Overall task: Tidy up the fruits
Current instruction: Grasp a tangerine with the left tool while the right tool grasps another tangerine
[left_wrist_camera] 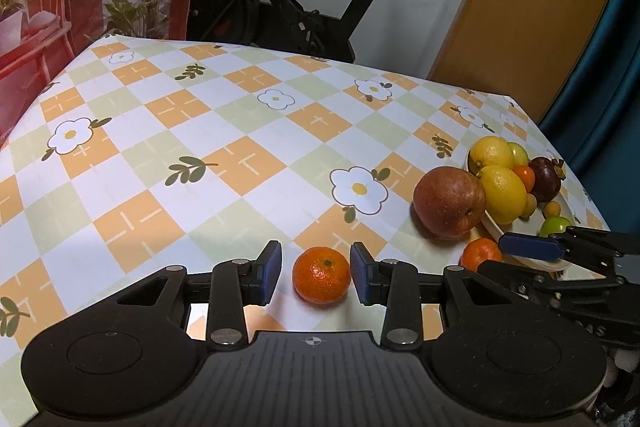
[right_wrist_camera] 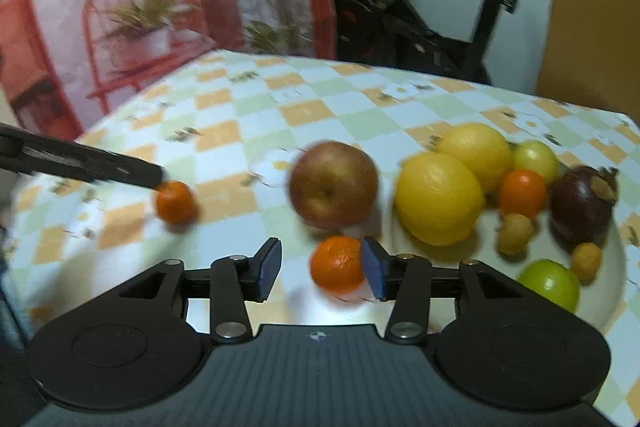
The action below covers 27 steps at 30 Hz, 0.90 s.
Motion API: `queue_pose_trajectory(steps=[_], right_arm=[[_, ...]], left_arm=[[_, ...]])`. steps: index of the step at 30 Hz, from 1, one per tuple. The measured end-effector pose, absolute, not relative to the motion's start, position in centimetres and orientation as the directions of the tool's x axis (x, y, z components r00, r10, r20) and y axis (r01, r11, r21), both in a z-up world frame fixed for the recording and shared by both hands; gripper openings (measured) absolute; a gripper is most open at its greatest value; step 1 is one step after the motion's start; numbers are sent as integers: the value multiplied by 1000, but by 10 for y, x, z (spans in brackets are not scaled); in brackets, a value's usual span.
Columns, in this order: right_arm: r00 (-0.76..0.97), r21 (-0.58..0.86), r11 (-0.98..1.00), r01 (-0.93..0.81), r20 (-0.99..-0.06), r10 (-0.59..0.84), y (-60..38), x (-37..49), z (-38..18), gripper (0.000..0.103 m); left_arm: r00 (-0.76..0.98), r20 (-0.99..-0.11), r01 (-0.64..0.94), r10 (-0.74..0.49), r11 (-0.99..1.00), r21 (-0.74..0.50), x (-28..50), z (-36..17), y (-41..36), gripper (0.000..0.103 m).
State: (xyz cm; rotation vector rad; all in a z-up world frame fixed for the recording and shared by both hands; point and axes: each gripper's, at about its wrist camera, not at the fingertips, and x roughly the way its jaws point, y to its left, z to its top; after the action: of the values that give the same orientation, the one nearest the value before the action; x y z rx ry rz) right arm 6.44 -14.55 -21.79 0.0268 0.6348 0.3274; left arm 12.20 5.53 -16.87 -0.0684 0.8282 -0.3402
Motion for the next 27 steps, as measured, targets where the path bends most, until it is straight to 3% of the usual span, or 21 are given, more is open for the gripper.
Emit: queue_pose_trajectory(steps=[4,12,20,24,27], right_arm=[[766,104,940,-324,-554,325,-139,61,-212,46],[766,81,966,-246,-594,245,-147,72,-222,47],[779,-48,959,-279,-596,197,-135,67,-228,48],[784,-113,949,-293,-596,171,-128,65,-231,47],[790,-190,931,-311,-596,142,-120,65,-234,47]], left_arm=[[627,-707,276,-326,942,-190,122,-169,54,40],[616,-714,278,-332,940,-198,123,-174,53,40],[601,-725,284,-337,938,-200,123,-184,48,40],[598,-728,287,-336,938,-197,124,-189,44,48],[601,-729,292,-327,939,-181,125,-192,41,48]])
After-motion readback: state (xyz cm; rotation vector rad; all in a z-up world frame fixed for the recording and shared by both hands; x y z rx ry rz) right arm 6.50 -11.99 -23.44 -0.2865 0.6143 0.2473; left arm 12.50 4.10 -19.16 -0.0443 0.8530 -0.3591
